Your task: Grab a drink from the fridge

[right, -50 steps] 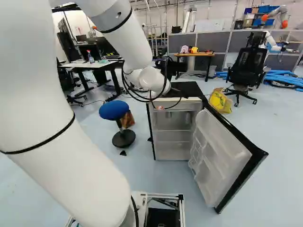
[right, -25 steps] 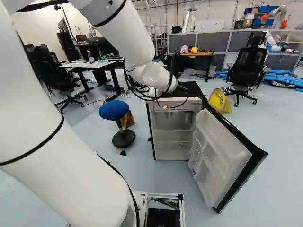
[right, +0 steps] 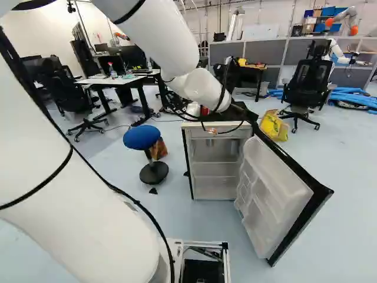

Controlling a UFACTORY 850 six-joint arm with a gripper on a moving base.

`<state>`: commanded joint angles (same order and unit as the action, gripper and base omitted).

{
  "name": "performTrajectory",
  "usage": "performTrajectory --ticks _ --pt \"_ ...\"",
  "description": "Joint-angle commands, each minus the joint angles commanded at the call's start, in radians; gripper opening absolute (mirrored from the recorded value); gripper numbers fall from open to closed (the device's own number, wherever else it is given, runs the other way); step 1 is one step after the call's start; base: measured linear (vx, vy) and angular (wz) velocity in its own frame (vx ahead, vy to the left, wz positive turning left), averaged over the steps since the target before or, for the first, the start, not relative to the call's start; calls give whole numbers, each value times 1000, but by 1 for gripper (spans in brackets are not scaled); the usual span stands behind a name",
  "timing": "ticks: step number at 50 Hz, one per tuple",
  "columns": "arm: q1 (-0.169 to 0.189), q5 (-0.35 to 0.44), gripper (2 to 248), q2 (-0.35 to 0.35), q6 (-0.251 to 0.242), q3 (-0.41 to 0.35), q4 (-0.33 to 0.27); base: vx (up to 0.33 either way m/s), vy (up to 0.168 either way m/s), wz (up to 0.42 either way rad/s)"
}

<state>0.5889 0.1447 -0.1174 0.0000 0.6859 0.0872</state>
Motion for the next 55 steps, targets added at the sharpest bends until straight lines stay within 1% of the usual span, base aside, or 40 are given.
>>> performTrajectory --ticks 31,55 --pt "109 -188 247 -16 0 59 68 0 0 0" --pt "189 -333 247 -14 0 119 120 0 0 0"
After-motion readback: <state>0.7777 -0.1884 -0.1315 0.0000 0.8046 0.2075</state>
